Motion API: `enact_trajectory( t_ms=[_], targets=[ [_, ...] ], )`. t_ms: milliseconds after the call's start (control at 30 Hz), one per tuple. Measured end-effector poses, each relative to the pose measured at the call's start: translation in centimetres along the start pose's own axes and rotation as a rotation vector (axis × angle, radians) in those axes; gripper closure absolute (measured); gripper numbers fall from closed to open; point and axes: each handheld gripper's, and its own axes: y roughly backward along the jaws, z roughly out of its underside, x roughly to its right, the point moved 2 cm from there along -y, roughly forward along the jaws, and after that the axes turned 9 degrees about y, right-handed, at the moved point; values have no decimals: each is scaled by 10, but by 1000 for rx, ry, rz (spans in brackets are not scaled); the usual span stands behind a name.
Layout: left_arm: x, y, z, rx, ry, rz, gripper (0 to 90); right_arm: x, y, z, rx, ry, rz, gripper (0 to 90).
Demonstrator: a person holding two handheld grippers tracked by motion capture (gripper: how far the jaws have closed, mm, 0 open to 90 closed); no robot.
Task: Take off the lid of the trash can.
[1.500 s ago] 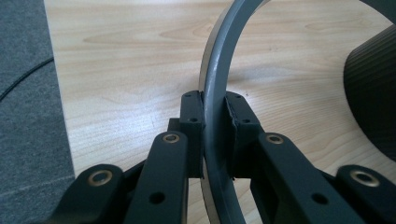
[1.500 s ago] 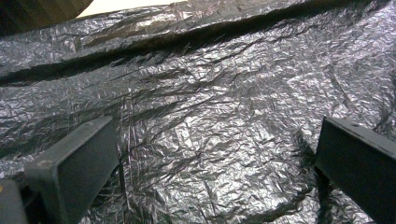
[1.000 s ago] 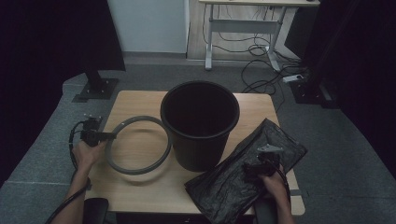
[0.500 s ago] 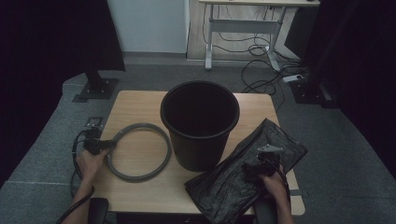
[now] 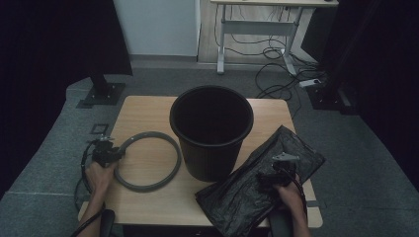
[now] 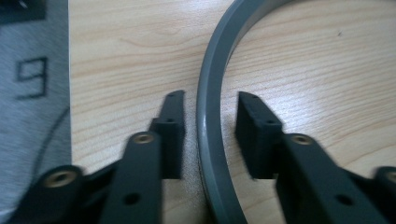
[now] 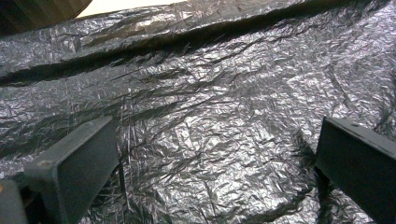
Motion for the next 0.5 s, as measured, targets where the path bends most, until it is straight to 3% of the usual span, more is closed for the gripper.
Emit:
enact_trajectory(
  t_ms=[100,200,500],
  targets=[
    [-2,-1,3,23,-3,6,478,0,0,0,0,0,0,0],
    [-3,-2,4,22,-19,19,358,0,0,0,0,0,0,0],
    [3,-6,7,13,-75,65,134,0,0,0,0,0,0,0]
  ],
)
